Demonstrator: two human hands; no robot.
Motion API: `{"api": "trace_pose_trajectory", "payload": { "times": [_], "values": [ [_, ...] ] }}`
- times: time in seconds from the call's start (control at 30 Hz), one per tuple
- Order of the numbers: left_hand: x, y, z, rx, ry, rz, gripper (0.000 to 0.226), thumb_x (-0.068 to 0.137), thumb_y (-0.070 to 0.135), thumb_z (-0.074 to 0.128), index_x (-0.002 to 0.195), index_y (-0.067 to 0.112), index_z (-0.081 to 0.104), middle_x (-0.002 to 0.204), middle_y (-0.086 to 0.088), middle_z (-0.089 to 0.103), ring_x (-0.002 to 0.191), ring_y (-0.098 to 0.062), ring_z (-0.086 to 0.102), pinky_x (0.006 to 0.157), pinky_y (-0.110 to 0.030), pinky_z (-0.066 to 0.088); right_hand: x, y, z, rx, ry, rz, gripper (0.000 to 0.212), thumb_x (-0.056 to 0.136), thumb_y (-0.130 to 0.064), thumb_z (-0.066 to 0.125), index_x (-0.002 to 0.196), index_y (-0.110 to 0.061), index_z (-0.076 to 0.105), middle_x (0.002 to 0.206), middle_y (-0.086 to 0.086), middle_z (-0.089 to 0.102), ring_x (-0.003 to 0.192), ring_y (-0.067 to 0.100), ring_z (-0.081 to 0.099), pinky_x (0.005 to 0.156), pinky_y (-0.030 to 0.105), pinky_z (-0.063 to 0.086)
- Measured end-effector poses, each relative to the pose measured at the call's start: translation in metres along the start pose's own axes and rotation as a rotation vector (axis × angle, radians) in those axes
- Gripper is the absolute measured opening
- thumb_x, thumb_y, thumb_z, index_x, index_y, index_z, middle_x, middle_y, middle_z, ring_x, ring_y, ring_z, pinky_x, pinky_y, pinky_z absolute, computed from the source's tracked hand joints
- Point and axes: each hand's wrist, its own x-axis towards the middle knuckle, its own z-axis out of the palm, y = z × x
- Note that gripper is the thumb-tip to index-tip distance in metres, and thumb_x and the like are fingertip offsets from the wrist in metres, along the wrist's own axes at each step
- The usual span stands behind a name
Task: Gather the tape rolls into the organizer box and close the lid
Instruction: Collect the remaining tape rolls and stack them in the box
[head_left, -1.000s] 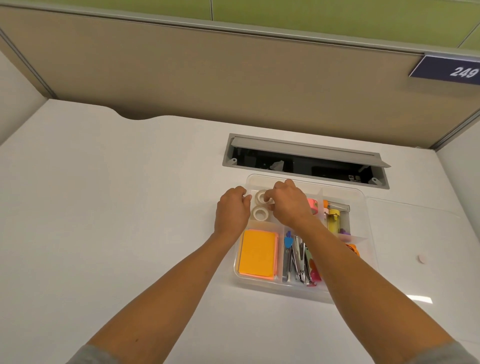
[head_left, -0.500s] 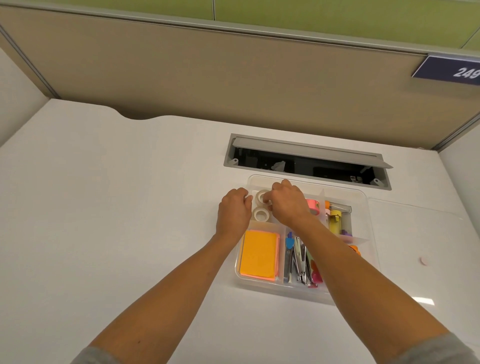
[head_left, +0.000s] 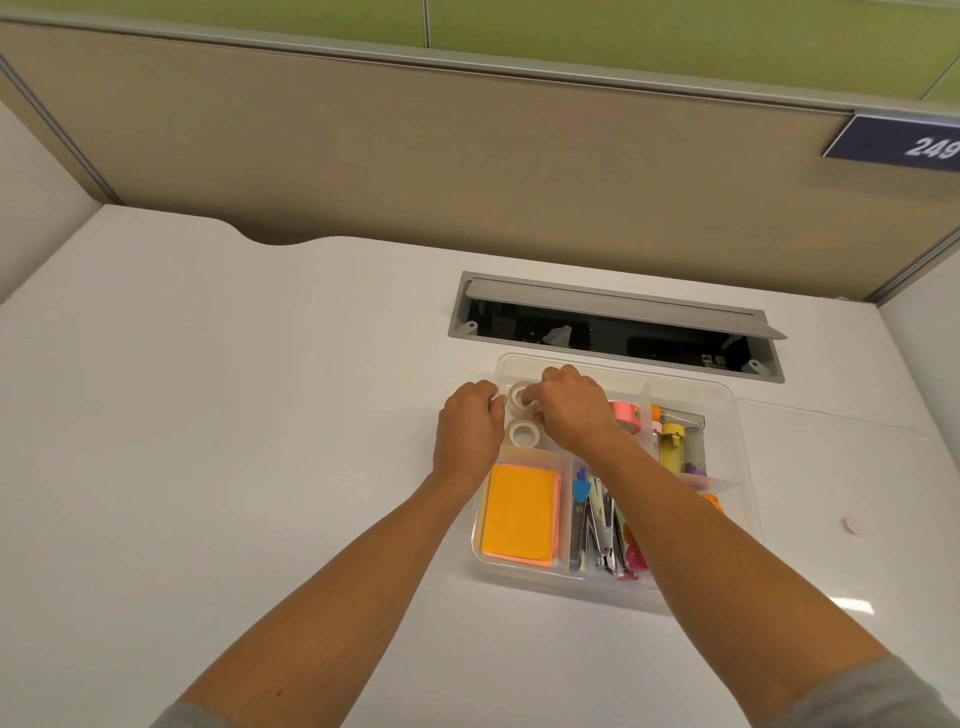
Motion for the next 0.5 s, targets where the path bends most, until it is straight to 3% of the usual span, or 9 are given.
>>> {"api": "trace_pose_trajectory", "payload": {
  "times": [0.4, 0.5],
  "values": [
    [-0.0009, 0.0021, -0.0024, -0.003, -0.008, -0.004, 0.022, 0.096, 0.027, 0.052, 0.097, 0.009, 0.064, 0.100, -0.010, 0.069, 0.084, -0.021, 0.063, 0.081, -0.028, 0.053, 0.0000, 0.0001, 0.0003, -0.020, 0.024, -0.001, 0.033, 0.087, -0.032, 0.065, 0.119, -0.022, 0.064, 0.115, 0.007, 0.061, 0.103, 0.023, 0.051, 0.090, 0.034, 0.042],
    [-0.0023, 0.0051, -0.0052, -0.011, -0.016, -0.024, 0.023, 0.095, 0.027, 0.054, 0.105, 0.009, 0.065, 0.106, -0.010, 0.070, 0.091, -0.022, 0.064, 0.080, -0.025, 0.048, -0.0030, 0.0008, -0.0038, -0.001, 0.086, 0.034, 0.034, 0.088, -0.027, 0.066, 0.121, -0.024, 0.062, 0.120, 0.007, 0.060, 0.110, 0.025, 0.048, 0.096, 0.037, 0.037]
  ]
}}
